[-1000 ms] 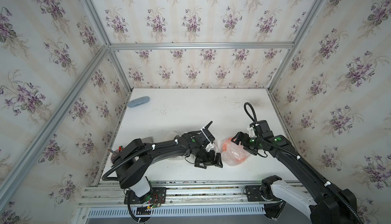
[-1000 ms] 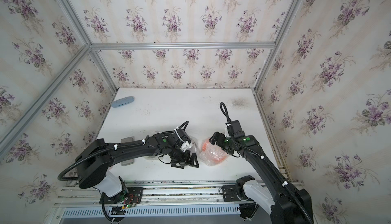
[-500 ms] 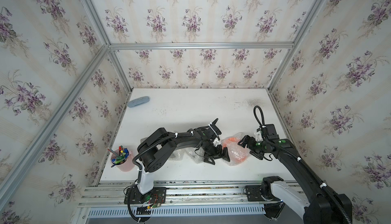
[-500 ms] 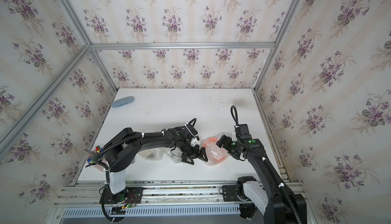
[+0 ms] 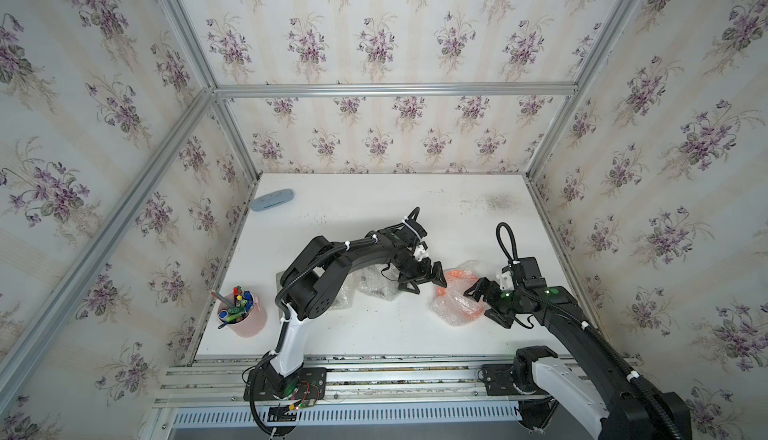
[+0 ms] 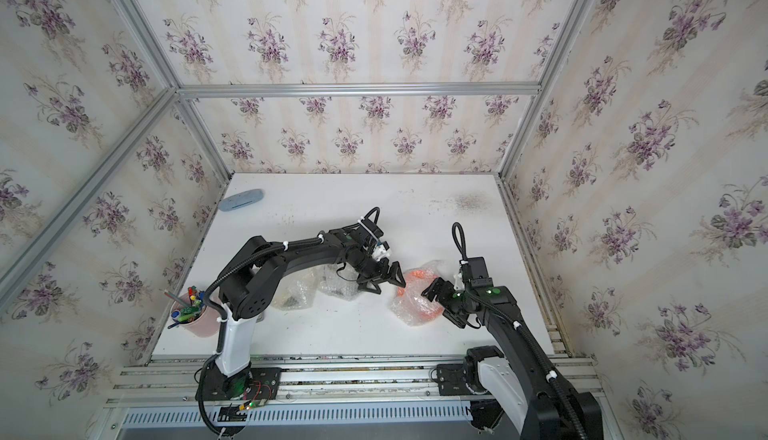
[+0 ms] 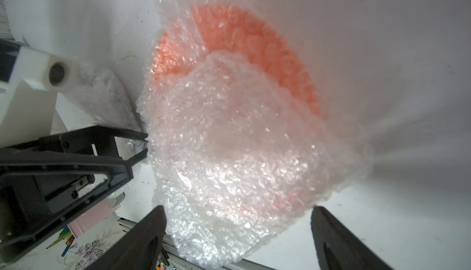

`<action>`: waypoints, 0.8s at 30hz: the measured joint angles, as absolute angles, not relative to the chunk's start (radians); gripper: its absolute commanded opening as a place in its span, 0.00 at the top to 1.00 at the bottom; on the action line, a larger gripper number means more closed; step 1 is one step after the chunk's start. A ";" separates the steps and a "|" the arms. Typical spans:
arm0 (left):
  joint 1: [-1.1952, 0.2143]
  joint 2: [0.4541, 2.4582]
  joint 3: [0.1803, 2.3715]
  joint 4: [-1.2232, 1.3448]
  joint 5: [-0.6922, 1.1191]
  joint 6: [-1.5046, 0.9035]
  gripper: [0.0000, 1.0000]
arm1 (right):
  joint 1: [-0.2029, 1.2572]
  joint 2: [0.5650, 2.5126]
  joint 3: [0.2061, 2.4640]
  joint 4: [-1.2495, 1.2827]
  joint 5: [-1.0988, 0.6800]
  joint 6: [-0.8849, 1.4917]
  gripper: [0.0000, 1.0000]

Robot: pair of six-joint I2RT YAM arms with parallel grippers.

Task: Unpack dinner plates from bubble wrap
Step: Adjust the bubble wrap at the center of the board.

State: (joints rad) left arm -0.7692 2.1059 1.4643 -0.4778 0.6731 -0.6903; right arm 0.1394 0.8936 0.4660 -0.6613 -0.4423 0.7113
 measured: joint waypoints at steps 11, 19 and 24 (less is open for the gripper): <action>-0.818 2.225 1.609 -0.469 0.720 -0.691 0.13 | 0.139 0.881 0.416 -0.616 -0.453 0.745 0.15; -0.826 2.271 1.664 -0.459 0.728 -0.731 0.19 | 0.139 0.857 0.384 -0.609 -0.458 0.744 0.20; -0.827 2.299 1.707 -0.453 0.706 -0.767 0.29 | 0.139 0.856 0.367 -0.608 -0.460 0.740 0.23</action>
State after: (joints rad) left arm -0.8272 2.2993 1.7069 -0.4534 0.7063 -0.7666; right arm 0.1390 0.8562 0.3672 -0.6079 -0.4599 0.7403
